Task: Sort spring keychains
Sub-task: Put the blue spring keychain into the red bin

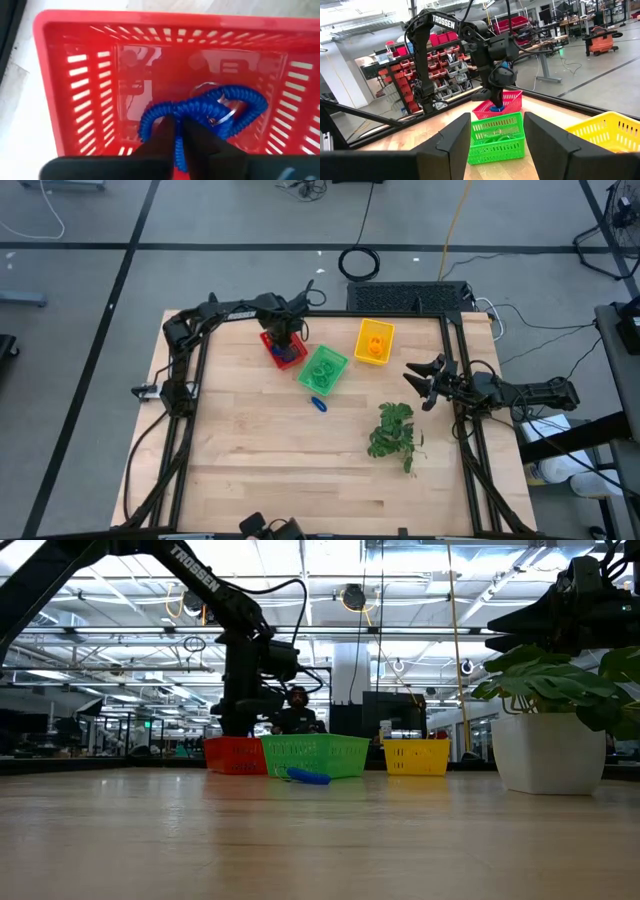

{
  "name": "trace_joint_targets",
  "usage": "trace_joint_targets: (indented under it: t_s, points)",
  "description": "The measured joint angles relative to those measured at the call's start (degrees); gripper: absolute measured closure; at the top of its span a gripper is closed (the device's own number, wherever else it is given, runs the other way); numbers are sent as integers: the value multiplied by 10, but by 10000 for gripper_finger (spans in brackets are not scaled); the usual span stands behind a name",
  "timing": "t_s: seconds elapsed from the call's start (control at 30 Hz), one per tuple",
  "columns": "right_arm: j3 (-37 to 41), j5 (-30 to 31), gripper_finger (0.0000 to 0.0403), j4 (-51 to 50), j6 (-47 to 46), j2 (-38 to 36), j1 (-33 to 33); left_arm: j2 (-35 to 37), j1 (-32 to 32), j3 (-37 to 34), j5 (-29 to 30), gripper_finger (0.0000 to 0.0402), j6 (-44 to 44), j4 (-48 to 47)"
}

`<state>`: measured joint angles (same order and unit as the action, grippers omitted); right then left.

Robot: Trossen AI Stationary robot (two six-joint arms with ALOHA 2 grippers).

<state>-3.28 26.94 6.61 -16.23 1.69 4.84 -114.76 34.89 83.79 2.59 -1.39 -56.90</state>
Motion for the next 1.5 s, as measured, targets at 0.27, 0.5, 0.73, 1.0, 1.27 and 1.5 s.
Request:
trace_joint_targets:
  t_s: [0.27, 0.5, 0.73, 1.0, 1.27, 1.5]
  points:
    - [0, 0, 232, 0, 0, 0, 0, 0, 0, 0, -2, 298, 13, -2]
    - [0, 0, 232, 0, 0, 0, 0, 0, 0, 0, -15, 196, 15, 1]
    - [0, 0, 232, 0, 0, 0, 0, 6, -1, 0, -15, 99, 12, 0]
    - [0, 0, 232, 0, 0, 0, 0, 53, -4, 1, -10, 67, 6, -3]
    - [0, 0, 232, 0, 0, 0, 0, 123, -46, 1, -10, 66, 0, -35]
    - [0, 0, 232, 0, 0, 0, 0, 190, -114, 1, -11, 66, 32, -76]
